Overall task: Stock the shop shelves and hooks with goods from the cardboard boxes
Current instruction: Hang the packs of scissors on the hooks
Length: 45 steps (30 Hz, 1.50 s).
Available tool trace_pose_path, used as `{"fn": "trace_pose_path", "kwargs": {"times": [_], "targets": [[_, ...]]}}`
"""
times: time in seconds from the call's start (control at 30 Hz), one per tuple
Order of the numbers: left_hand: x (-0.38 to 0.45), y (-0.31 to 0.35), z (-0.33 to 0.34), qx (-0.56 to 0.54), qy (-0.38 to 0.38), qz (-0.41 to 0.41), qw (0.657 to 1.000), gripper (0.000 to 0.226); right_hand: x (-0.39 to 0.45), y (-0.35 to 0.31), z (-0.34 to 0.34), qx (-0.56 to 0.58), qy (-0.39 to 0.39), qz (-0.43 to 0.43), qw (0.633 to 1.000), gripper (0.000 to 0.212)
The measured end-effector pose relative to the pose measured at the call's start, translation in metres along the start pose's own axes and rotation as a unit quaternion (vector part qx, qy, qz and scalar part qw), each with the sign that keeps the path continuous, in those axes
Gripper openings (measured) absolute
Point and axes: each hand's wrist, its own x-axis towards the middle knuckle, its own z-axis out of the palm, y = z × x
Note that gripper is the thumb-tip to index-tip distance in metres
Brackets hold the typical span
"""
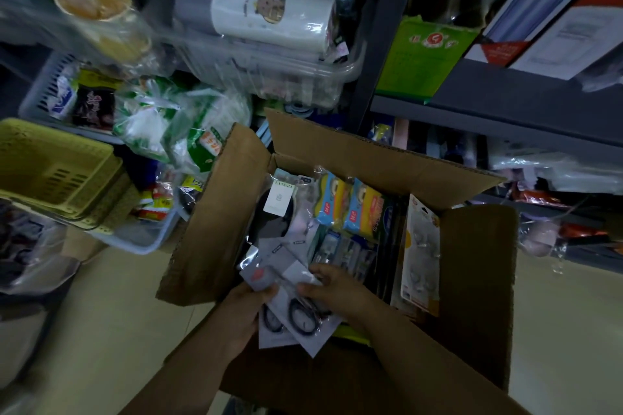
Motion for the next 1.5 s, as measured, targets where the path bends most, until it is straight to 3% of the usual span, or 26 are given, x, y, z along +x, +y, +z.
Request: {"fn": "trace_pose_path", "kwargs": {"times": [0.1, 0.27, 0.4, 0.43, 0.53, 0.63, 0.9, 1.0, 1.2, 1.27, 1.37, 1.43, 1.5], "targets": [[0.004, 0.004, 0.001, -0.035, 0.009, -0.017, 0.999, 0.022, 0.006, -0.003, 0.000, 0.013, 0.014, -0.008, 1.000, 0.017], [0.004, 0.007, 0.002, -0.031, 0.040, -0.028, 0.998, 0.028, 0.010, 0.000, -0.006, 0.041, 0.049, -0.031, 0.997, 0.036], [0.025, -0.014, -0.020, 0.065, 0.127, -0.020, 0.990, 0.082, 0.007, -0.001, -0.006, 0.052, 0.058, -0.055, 0.995, 0.043], [0.027, -0.016, -0.020, 0.071, 0.118, -0.020, 0.990, 0.081, 0.006, -0.001, -0.006, 0.057, 0.059, -0.063, 0.995, 0.041], [-0.002, 0.009, 0.022, 0.013, 0.018, -0.015, 1.000, 0.037, 0.000, -0.003, -0.008, 0.072, 0.081, -0.087, 0.990, 0.026], [-0.005, 0.012, 0.045, 0.021, -0.036, 0.022, 0.999, 0.030, -0.009, -0.003, -0.013, 0.086, 0.117, -0.098, 0.985, 0.021], [-0.004, 0.019, 0.075, 0.121, -0.034, 0.077, 0.989, 0.021, -0.028, 0.004, -0.036, 0.132, 0.180, -0.102, 0.969, 0.045], [0.000, 0.021, 0.082, 0.161, -0.042, 0.067, 0.984, 0.015, -0.042, 0.009, -0.058, 0.144, 0.205, -0.106, 0.962, 0.037], [0.032, 0.014, 0.093, 0.245, -0.010, 0.038, 0.969, 0.019, -0.080, 0.031, -0.117, 0.122, 0.352, -0.105, 0.922, 0.029], [0.042, 0.006, 0.100, 0.278, -0.020, 0.016, 0.960, 0.022, -0.081, 0.041, -0.124, 0.106, 0.362, -0.070, 0.923, 0.030], [0.055, -0.007, 0.116, 0.312, -0.033, -0.020, 0.949, 0.004, -0.080, 0.054, -0.123, 0.110, 0.367, -0.035, 0.923, 0.032], [0.064, -0.016, 0.125, 0.336, -0.020, -0.022, 0.941, 0.022, -0.080, 0.064, -0.118, 0.118, 0.364, -0.022, 0.924, 0.029], [0.068, -0.019, 0.137, 0.346, -0.018, -0.018, 0.938, 0.026, -0.082, 0.072, -0.114, 0.113, 0.363, -0.015, 0.925, 0.023]]}}
